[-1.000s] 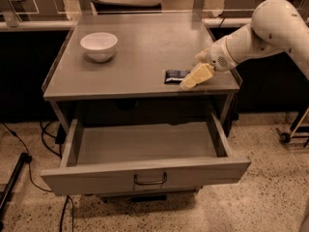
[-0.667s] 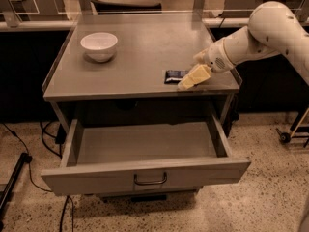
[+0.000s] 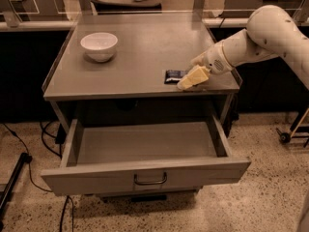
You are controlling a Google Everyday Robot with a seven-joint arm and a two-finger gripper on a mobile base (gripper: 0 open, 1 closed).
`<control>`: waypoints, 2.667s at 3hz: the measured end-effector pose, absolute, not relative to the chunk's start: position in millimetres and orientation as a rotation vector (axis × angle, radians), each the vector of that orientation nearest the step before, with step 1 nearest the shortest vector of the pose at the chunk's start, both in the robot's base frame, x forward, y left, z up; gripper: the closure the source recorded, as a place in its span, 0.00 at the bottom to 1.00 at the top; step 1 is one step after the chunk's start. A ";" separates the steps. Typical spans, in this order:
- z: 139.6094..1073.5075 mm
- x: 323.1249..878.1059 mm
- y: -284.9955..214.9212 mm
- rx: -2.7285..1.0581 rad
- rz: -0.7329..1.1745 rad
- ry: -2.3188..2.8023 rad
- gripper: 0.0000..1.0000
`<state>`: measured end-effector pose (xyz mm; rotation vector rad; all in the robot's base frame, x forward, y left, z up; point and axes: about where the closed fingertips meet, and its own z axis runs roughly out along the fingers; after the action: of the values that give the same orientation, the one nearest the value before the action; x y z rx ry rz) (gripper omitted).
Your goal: Place rxbar blueberry into top drawer
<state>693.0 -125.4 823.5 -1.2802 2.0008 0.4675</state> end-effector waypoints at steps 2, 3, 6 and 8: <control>819.7 693.0 -126.1 -1.277 0.471 2.013 0.55; 820.4 692.3 -127.1 -1.278 0.473 2.025 0.71; 869.5 665.5 -121.6 -1.338 0.434 2.037 1.00; 879.3 637.6 -118.2 -1.349 0.464 2.005 1.00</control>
Offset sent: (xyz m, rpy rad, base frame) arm -0.0009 -0.0081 -0.0075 -0.0084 0.0266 -0.0240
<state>637.6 -118.2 879.3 -1.3495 2.0053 0.4642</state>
